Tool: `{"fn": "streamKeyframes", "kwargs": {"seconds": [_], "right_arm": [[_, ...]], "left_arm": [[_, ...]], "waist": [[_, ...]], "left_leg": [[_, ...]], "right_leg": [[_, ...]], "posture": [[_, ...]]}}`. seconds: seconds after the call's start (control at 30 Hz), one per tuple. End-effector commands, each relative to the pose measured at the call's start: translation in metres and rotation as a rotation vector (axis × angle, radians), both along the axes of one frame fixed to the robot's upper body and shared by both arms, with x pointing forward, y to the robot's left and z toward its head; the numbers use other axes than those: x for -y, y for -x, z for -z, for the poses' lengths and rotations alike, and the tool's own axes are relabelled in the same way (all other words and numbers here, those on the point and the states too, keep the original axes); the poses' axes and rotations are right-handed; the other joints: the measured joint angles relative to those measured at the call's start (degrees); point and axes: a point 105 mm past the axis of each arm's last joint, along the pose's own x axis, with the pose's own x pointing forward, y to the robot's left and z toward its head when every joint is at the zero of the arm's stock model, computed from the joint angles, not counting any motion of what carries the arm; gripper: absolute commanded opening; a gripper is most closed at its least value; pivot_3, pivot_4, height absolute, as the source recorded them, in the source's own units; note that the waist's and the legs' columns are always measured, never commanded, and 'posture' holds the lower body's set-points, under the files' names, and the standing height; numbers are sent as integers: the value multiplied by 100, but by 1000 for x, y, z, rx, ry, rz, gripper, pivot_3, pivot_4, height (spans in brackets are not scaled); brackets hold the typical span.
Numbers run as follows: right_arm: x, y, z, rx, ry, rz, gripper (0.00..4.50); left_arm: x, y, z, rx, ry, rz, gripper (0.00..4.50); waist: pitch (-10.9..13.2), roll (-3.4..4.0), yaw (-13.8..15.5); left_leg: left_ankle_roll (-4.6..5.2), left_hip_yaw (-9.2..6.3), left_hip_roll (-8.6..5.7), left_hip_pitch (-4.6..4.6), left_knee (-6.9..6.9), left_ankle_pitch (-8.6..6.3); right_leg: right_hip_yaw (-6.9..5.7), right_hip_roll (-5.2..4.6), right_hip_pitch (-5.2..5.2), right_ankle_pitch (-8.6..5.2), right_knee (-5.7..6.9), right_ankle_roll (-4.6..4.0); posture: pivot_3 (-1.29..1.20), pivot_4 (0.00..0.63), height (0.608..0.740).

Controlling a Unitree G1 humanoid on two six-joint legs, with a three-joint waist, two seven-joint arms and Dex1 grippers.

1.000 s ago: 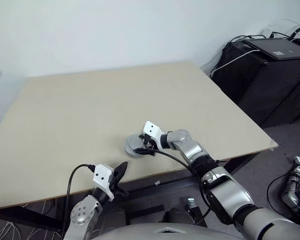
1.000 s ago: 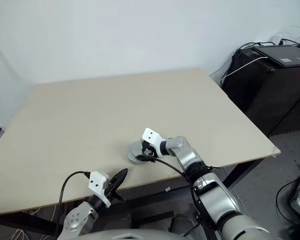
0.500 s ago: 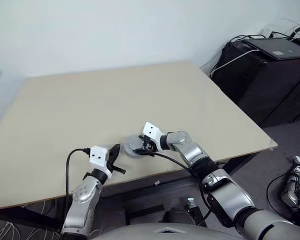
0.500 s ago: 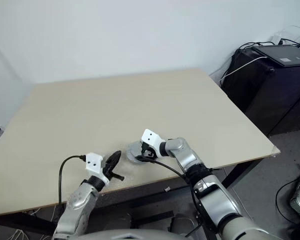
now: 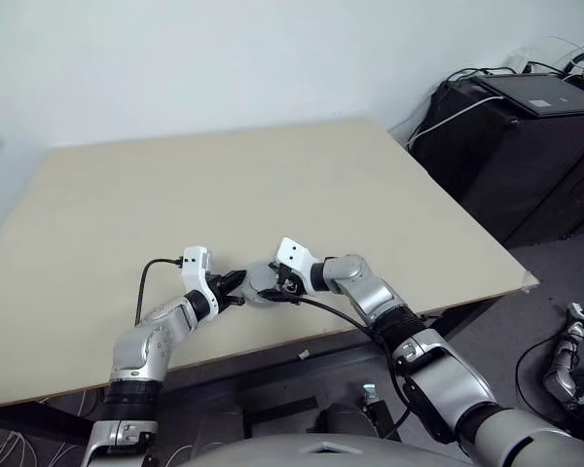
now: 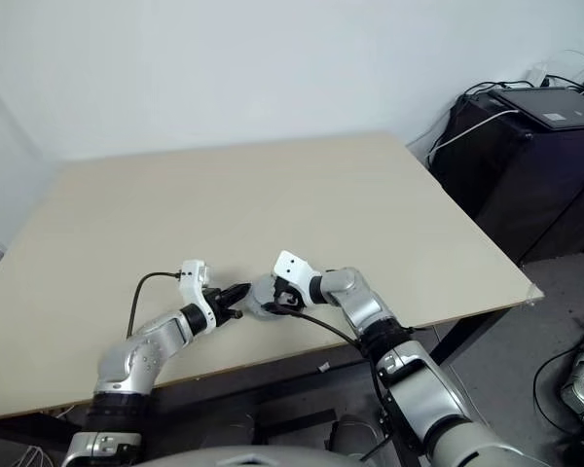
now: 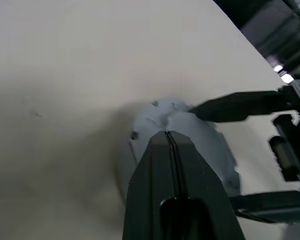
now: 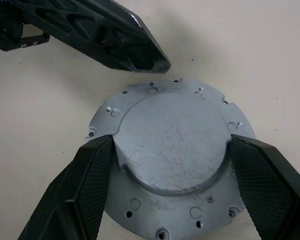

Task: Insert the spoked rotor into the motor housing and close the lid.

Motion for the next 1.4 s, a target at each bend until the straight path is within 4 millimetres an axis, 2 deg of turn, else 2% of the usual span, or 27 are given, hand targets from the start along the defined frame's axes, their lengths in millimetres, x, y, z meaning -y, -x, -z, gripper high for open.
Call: {"fn": "streamKeyframes", "kwargs": {"seconds": [0.03,0.4,0.6,0.77,0.8,0.87,0.9,1.1,1.3,1.4], "right_arm": [[22,1,22,-38,115,59,3329],[22,1,21,-33,108,64,3329],[20,2,20,-30,101,59,3329],[16,2,12,-33,50,57,3329],[15,2,9,-36,35,60,4061],[16,1,5,-23,28,67,4467],[17,0,4,-15,30,69,4467],[33,-5,-10,19,7,106,4467],[47,8,-33,15,-73,99,4467],[61,9,-39,14,-121,208,4467]], "left_arm": [[2,-7,-9,-2,14,40,0],[1,-11,4,-78,-61,50,0],[10,-4,11,-137,-60,106,0],[15,-2,11,-151,-54,130,0],[15,-2,12,-151,-55,132,0],[16,-2,12,-151,-54,133,0],[16,-2,12,-151,-54,133,0],[18,-3,12,-149,-54,146,0],[21,-5,12,-148,-52,163,0],[24,-5,11,-144,-51,177,0]], "waist": [[1,-1,-4],[4,-6,-6],[3,-5,-1],[3,-6,20],[3,-5,25],[3,-6,34],[3,-6,34],[5,-9,50],[8,-11,79],[8,-12,97]], "left_leg": [[0,0,0,0,0,0],[-2,1,-1,0,-1,1],[-2,0,-1,1,-1,1],[-2,1,-2,1,-1,0],[-2,1,-2,1,-1,1],[-2,2,-3,-1,-1,1],[-2,2,-3,-3,-1,1],[-1,1,-10,-12,-1,1],[0,-4,-14,-19,-4,0],[2,-7,-15,-19,-15,1]], "right_leg": [[1,0,0,0,0,0],[5,1,0,1,-2,-1],[5,1,3,0,-2,-1],[6,0,3,0,-4,-1],[7,0,3,0,-5,-1],[7,0,3,0,-8,-1],[7,0,3,0,-12,-1],[8,-2,4,1,-31,2],[6,-5,5,3,-46,5],[4,-4,4,3,-56,5]], "posture": [[0,0,740],[0,0,740],[0,0,740],[0,0,740],[0,0,740],[0,0,740],[0,0,740],[0,0,740],[0,0,740],[0,0,740]]}}
